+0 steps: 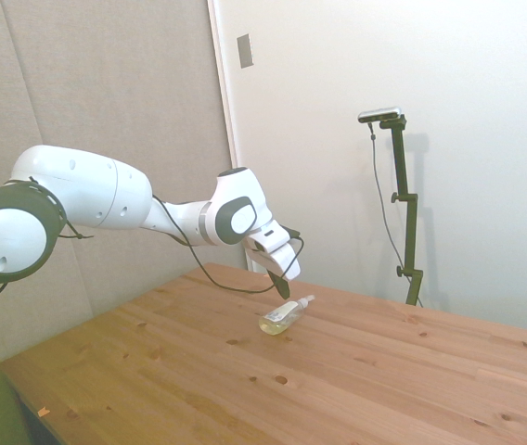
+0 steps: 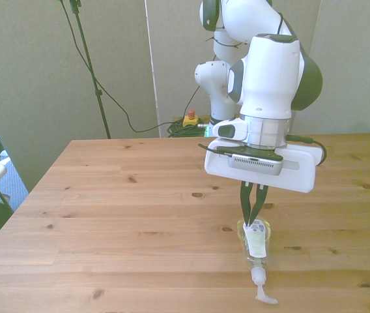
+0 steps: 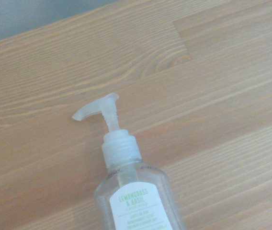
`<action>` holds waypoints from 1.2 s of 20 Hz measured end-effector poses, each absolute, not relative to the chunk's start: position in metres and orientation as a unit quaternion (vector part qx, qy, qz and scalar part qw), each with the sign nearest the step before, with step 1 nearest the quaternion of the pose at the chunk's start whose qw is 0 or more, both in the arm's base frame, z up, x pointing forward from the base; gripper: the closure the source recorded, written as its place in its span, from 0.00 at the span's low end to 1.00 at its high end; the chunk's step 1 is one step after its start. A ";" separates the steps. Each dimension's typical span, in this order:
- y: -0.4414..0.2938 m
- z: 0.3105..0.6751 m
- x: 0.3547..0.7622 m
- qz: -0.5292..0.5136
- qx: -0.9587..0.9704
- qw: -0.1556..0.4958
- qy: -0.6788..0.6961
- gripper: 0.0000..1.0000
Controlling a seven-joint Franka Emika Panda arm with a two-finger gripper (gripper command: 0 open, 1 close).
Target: Knock down the sanitizer
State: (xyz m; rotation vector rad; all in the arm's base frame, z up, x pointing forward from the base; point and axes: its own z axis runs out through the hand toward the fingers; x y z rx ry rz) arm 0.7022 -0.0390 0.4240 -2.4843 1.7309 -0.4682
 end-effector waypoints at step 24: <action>-0.013 0.430 0.575 -0.091 -0.854 0.042 0.510 0.00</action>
